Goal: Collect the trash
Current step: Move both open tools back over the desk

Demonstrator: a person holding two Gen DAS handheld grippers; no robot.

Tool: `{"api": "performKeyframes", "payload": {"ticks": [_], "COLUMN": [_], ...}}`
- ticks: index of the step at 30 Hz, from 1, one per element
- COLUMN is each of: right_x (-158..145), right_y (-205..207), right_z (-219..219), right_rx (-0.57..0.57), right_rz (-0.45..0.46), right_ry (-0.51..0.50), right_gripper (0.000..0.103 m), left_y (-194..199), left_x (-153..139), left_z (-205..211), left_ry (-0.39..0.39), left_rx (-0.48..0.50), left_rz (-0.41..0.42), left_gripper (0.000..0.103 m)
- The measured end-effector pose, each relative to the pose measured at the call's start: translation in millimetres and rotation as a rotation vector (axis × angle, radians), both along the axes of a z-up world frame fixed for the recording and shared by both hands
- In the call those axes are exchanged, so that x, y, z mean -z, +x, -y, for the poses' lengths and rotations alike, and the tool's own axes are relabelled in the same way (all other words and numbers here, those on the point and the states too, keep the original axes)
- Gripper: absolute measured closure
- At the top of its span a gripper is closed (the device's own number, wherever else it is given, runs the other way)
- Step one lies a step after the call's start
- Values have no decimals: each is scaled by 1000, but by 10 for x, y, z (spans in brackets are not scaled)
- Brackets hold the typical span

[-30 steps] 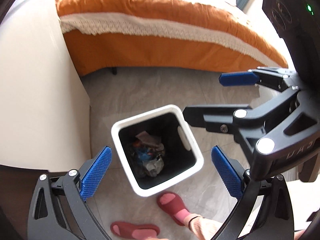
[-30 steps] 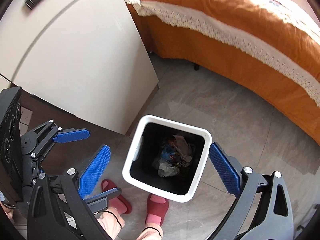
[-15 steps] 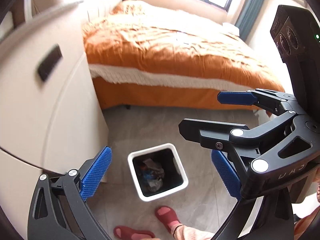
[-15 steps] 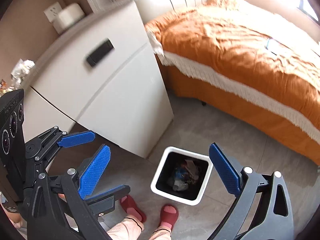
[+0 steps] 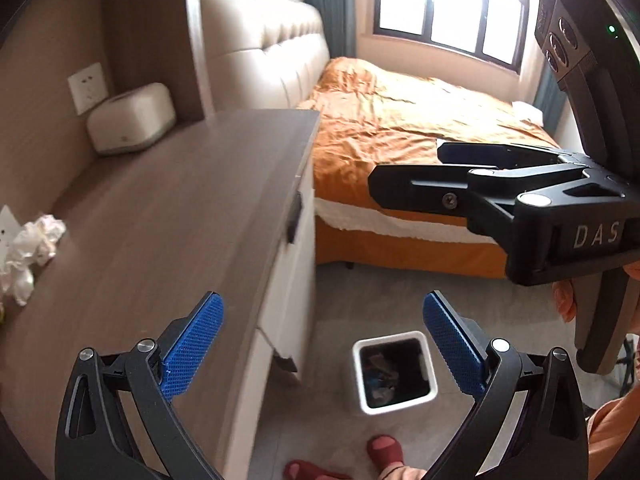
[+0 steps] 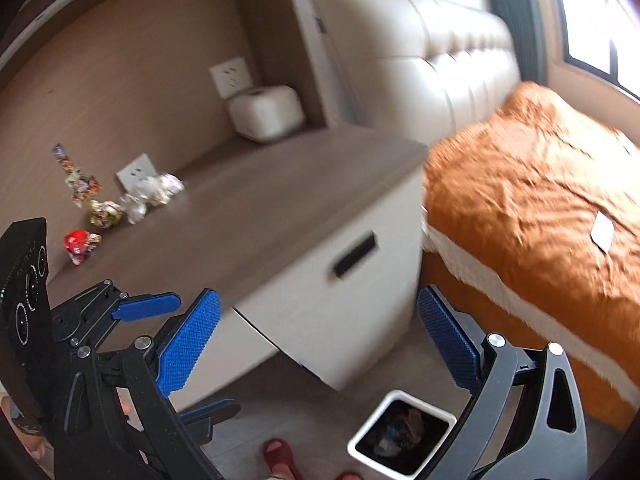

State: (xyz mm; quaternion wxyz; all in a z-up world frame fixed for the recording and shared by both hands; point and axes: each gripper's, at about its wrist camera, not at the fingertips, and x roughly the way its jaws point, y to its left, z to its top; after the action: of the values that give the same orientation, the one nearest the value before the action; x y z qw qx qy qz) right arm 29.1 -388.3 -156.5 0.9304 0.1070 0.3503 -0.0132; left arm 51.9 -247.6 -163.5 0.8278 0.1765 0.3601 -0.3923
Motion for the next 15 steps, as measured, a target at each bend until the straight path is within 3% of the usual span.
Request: {"api": "performKeyframes", "payload": {"ticks": [6, 15], "right_x": [-325, -359], "right_y": [451, 1159], "right_z": [-528, -1251], "right_rx": [-171, -377], "right_rz": [49, 31], "right_ry": [-35, -103], "right_gripper": [5, 5], "left_y": [347, 1059], "left_x": [-318, -443], "left_z": [-604, -1574], "left_ry": [-6, 25], "left_rx": [-145, -346], "left_rz": [81, 142], "left_gripper": [5, 5]}}
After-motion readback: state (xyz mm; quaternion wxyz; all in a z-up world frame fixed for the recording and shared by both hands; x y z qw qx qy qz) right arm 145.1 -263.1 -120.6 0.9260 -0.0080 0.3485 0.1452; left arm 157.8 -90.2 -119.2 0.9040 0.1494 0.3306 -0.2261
